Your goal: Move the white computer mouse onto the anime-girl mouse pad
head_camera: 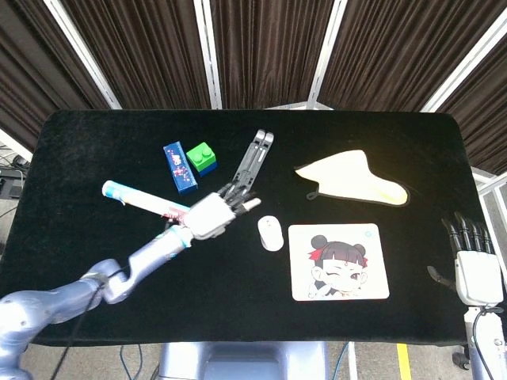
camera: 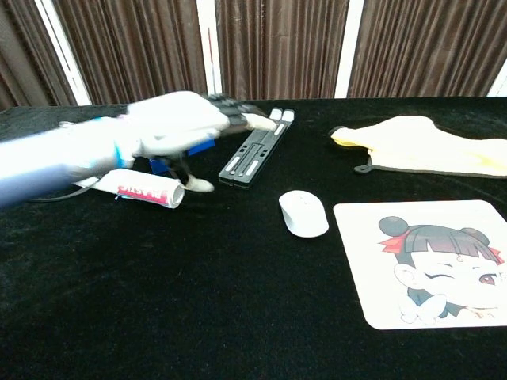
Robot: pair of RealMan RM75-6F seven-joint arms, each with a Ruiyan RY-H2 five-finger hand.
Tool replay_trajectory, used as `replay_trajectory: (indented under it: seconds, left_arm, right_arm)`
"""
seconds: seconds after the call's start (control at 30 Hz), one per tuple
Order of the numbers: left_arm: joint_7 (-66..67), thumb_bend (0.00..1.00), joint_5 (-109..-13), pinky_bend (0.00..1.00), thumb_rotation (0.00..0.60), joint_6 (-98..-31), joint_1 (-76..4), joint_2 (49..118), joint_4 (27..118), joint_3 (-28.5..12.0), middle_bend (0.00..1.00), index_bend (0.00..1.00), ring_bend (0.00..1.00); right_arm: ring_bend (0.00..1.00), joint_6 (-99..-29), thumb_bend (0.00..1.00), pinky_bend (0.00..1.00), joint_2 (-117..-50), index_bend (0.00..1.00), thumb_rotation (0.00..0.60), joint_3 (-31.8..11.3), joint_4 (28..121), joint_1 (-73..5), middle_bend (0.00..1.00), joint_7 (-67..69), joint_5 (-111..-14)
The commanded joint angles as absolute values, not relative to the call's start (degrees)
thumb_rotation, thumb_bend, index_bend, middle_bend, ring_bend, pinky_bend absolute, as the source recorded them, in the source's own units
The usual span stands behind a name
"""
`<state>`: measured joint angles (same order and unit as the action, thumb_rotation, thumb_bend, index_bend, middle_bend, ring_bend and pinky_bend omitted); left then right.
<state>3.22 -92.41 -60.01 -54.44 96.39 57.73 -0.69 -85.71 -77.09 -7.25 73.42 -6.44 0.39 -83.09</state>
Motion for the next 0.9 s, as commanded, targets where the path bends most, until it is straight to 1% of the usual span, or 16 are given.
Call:
replay_trajectory:
  seconds: [0.03, 0.2, 0.3, 0.4, 0.53, 0.7, 0.83, 0.9]
  left_arm:
    - [7.0, 0.24, -89.6, 0.00, 0.600, -67.1, -46.7, 86.7, 69.2, 0.4, 0.00, 0.03, 0.00]
    - [12.7, 0.24, -88.1, 0.00, 0.600, -74.8, -38.2, 77.1, 81.3, 3.2, 0.00, 0.03, 0.00]
    - [14.7, 0.23, -88.5, 0.00, 0.600, -79.7, -33.3, 73.1, 85.9, 5.2, 0.00, 0.03, 0.00]
    - [14.9, 0.23, -88.5, 0.00, 0.600, -84.4, -28.6, 70.7, 88.4, 6.7, 0.00, 0.02, 0.00]
    - [14.2, 0.23, -89.0, 0.00, 0.600, -90.1, -23.1, 68.9, 89.7, 8.6, 0.00, 0.02, 0.00]
    - [13.8, 0.22, -89.7, 0.00, 0.600, -96.5, -16.7, 68.6, 88.4, 10.5, 0.00, 0.02, 0.00]
    - [13.4, 0.22, -90.4, 0.00, 0.600, -99.5, -12.8, 69.4, 85.8, 11.5, 0.00, 0.02, 0.00]
    - [12.7, 0.22, -90.7, 0.00, 0.600, -100.7, -11.3, 70.0, 84.4, 11.5, 0.00, 0.02, 0.00]
  right_arm:
    - [0.00, -85.4, 0.15, 0.00, -77.4, 0.09, 0.600, -7.1, 73.0, -6.7, 0.00, 0.3, -83.3]
    - [0.00, -85.4, 0.15, 0.00, -77.9, 0.09, 0.600, -6.9, 72.3, -7.1, 0.00, 0.3, -84.0]
    - [0.00, -85.5, 0.15, 0.00, -78.3, 0.09, 0.600, -6.7, 72.0, -7.3, 0.00, 0.2, -84.4]
    - [0.00, -85.6, 0.15, 0.00, -78.6, 0.09, 0.600, -6.5, 71.8, -7.5, 0.00, -0.1, -84.9]
    - [0.00, -85.8, 0.15, 0.00, -78.9, 0.09, 0.600, -6.4, 71.8, -7.7, 0.00, -0.5, -85.4]
    - [0.00, -86.3, 0.15, 0.00, -79.1, 0.09, 0.600, -6.4, 72.1, -7.9, 0.00, -1.4, -86.1]
    - [0.00, -86.7, 0.14, 0.00, -79.3, 0.09, 0.600, -6.5, 72.6, -8.3, 0.00, -2.1, -86.5]
    - [0.00, -86.7, 0.12, 0.00, -79.4, 0.09, 0.600, -6.8, 72.8, -8.6, 0.00, -2.7, -86.6]
